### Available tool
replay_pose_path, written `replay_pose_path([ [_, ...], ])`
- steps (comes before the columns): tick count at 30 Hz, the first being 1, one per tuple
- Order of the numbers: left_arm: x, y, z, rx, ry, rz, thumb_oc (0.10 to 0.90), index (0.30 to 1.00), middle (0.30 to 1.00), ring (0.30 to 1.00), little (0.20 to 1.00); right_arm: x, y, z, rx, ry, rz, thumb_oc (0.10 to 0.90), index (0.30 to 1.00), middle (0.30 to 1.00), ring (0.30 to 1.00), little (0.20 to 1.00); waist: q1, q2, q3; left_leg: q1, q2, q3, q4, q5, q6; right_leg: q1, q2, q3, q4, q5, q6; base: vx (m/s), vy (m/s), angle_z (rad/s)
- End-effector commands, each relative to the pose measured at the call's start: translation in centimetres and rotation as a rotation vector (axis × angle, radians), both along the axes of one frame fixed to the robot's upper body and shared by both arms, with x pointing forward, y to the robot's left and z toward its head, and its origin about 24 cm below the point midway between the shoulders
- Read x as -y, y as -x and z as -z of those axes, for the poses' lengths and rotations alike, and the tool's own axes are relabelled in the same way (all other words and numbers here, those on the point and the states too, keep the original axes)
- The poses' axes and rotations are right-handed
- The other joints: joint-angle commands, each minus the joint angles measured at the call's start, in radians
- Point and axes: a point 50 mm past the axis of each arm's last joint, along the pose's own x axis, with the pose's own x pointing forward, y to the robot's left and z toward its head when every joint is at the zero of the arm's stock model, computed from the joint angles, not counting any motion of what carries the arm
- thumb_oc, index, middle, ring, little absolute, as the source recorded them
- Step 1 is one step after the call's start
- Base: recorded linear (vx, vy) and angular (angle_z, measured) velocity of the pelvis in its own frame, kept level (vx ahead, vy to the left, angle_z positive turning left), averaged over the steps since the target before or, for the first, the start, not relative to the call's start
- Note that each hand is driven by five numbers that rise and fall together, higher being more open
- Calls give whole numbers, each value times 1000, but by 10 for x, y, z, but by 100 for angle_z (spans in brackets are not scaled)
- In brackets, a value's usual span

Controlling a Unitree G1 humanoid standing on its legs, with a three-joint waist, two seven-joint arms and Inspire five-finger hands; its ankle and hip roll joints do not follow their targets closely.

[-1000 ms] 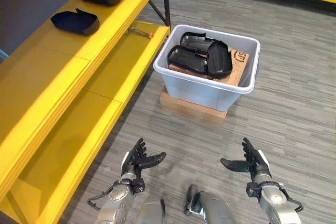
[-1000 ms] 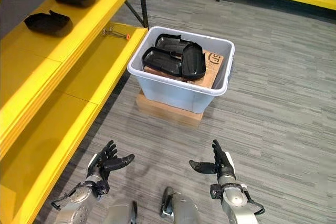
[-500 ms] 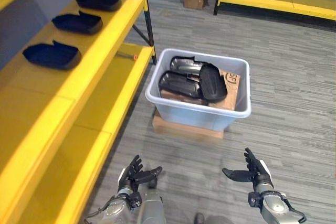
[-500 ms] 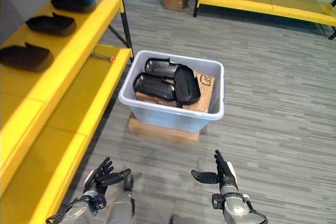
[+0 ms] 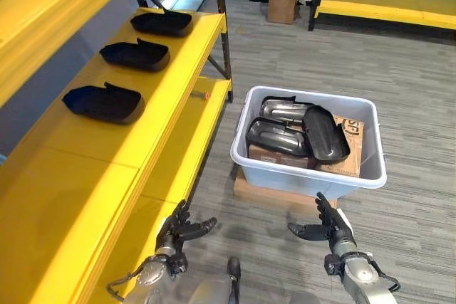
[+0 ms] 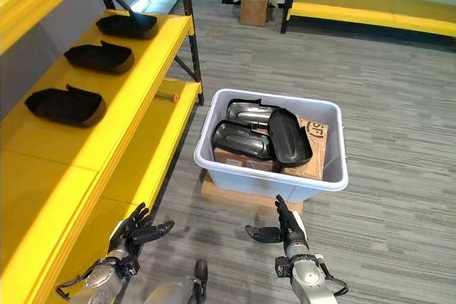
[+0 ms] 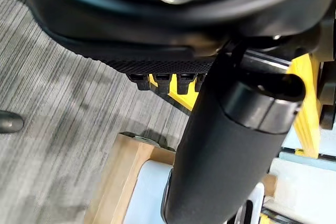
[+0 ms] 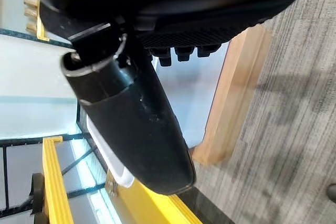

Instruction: Move parts from the plastic box to the shelf.

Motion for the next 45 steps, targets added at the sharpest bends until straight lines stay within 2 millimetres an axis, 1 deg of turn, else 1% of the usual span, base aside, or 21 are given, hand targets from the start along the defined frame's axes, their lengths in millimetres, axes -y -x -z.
replay_pose_path([
  [1, -7, -23, -39, 216, -38, 38, 900, 1000, 1000, 1000, 1000, 3, -15, -31, 183, 6, -33, 900, 1000, 1000, 1000, 1000, -21, 47, 35, 112, 80, 6, -43, -70, -32, -58, 128, -107, -228, -32, 6, 188, 65, 1],
  [3, -7, -23, -38, 212, -34, 38, 900, 1000, 1000, 1000, 1000, 3, -14, -30, 179, -5, -18, 900, 1000, 1000, 1000, 1000, -25, 42, 45, 138, 80, 15, -36, -97, -37, -65, 109, -151, -362, -56, 1, 215, 1, 6],
  [5, -7, -22, -37, 210, -28, 28, 900, 1000, 1000, 1000, 1000, 6, -15, -30, 178, 2, -12, 900, 1000, 1000, 1000, 1000, -31, 34, 48, 156, 82, 12, -28, -119, -50, -79, 103, -151, -528, -43, 15, 161, -77, 1],
  [6, -7, -22, -37, 210, -28, 28, 900, 1000, 1000, 1000, 1000, 6, -15, -30, 178, 2, -12, 900, 1000, 1000, 1000, 1000, -31, 35, 49, 157, 84, 12, -28, -120, -51, -76, 105, -152, -531, -42, 14, 224, -138, -7],
  [7, -9, -22, -36, 210, -28, 15, 900, 1000, 1000, 1000, 1000, 8, -16, -31, 181, 11, -13, 900, 1000, 1000, 1000, 1000, -32, 21, 46, 176, 83, 13, -22, -136, -69, -88, 83, -160, -670, -1, 39, 218, -133, -5],
  [9, -9, -23, -37, 221, -30, 17, 900, 1000, 1000, 1000, 1000, 10, -17, -32, 182, 27, -20, 900, 1000, 1000, 1000, 1000, -30, 14, 50, 194, 89, 17, -2, -158, -83, -74, 64, -187, -740, 31, 59, 209, -129, -6],
  [12, -7, -23, -37, 222, -28, 27, 900, 1000, 1000, 1000, 1000, 11, -16, -33, 181, 38, -25, 900, 1000, 1000, 1000, 1000, -36, 8, 44, 209, 93, 9, 19, -172, -92, -65, 60, -169, -752, 48, 67, 227, -141, 10],
  [14, 1, -23, -32, 208, 2, 27, 900, 1000, 1000, 1000, 1000, 13, -15, -30, 166, 36, -22, 900, 1000, 1000, 1000, 1000, -33, -12, 17, 219, 111, -15, 92, -181, -114, -26, 80, -153, -752, 58, 51, 344, -242, 43],
  [17, 4, -23, -31, 205, 13, 22, 900, 1000, 1000, 1000, 1000, 13, -17, -31, 172, 32, -22, 900, 1000, 1000, 1000, 1000, -35, -9, 9, 236, 130, -24, 81, -176, -122, -23, 97, -169, -720, 39, 41, 181, -153, 28],
  [23, 6, -25, -31, 196, 16, 28, 900, 1000, 1000, 1000, 1000, 15, -19, -36, 187, 27, -27, 900, 1000, 1000, 1000, 1000, -42, -2, -31, 307, 211, -46, -7, -137, -153, -41, 164, -189, -617, -66, 0, 169, -178, 8],
  [28, 7, -23, -31, 196, 56, -13, 900, 1000, 1000, 1000, 1000, 15, -17, -33, 170, 28, -26, 900, 1000, 1000, 1000, 1000, -34, -4, -50, 323, 255, -51, -18, -68, -175, -28, 215, -195, -621, -101, -25, 117, -169, 0],
  [29, 9, -24, -31, 198, 63, -9, 900, 1000, 1000, 1000, 1000, 15, -17, -33, 170, 19, -18, 900, 1000, 1000, 1000, 1000, -28, -5, -48, 289, 276, -50, 58, -13, -189, -9, 239, -196, -627, -123, -42, 114, -192, 3],
  [31, 9, -25, -31, 199, 64, -8, 900, 1000, 1000, 1000, 1000, 15, -16, -32, 170, 14, -17, 900, 1000, 1000, 1000, 1000, -25, -9, -47, 259, 286, -52, 121, 30, -195, 8, 250, -199, -639, -134, -56, 59, -186, -8],
  [32, 11, -26, -33, 204, 64, 10, 900, 1000, 1000, 1000, 1000, 17, -17, -35, 179, 15, -17, 900, 1000, 1000, 1000, 1000, -11, -26, -23, 167, 271, -86, 313, 113, -197, 51, 264, -196, -661, -149, -94, 42, -201, -5],
  [35, 15, -29, -35, 213, 62, 30, 900, 1000, 1000, 1000, 1000, 20, -18, -38, 192, 31, -17, 900, 1000, 1000, 1000, 1000, 4, -41, 4, 86, 224, -102, 374, 106, -188, 79, 255, -199, -674, -158, -100, 19, -105, -12],
  [38, 15, -30, -37, 221, 53, 49, 900, 1000, 1000, 1000, 1000, 25, -18, -40, 198, 40, 8, 900, 1000, 1000, 1000, 1000, 11, -45, 20, 29, 269, -52, 264, 60, -176, 111, 243, -201, -676, -175, -90, 134, 30, 11],
  [39, 14, -27, -35, 210, 51, 42, 900, 1000, 1000, 1000, 1000, 27, -17, -41, 205, 42, 28, 900, 1000, 1000, 1000, 1000, 15, -42, 14, 34, 312, -34, 100, 67, -186, 121, 233, -201, -673, -185, -74, 163, 105, 30],
  [40, 14, -27, -35, 210, 51, 42, 900, 1000, 1000, 1000, 1000, 27, -17, -41, 205, 42, 28, 900, 1000, 1000, 1000, 1000, 15, -42, 15, 35, 312, -34, 99, 67, -186, 122, 233, -200, -673, -185, -74, 225, 227, 21],
  [41, 13, -25, -32, 193, 52, 25, 900, 1000, 1000, 1000, 1000, 28, -17, -40, 203, 39, 47, 900, 1000, 1000, 1000, 1000, 17, -29, 8, 20, 360, -31, -41, 124, -207, 132, 225, -199, -667, -196, -59, 166, 201, 7],
  [43, 11, -24, -31, 189, 42, 26, 900, 1000, 1000, 1000, 1000, 28, -15, -38, 194, 35, 48, 900, 1000, 1000, 1000, 1000, 20, -15, 6, 34, 370, -27, -102, 153, -223, 152, 221, -195, -667, -201, -47, 181, 234, -9],
  [45, 9, -24, -31, 191, 44, 21, 900, 1000, 1000, 1000, 1000, 26, -14, -36, 186, 22, 45, 900, 1000, 1000, 1000, 1000, 16, -10, 3, 67, 369, -9, -109, 131, -224, 154, 214, -189, -656, -201, -40, 104, 156, -11],
])
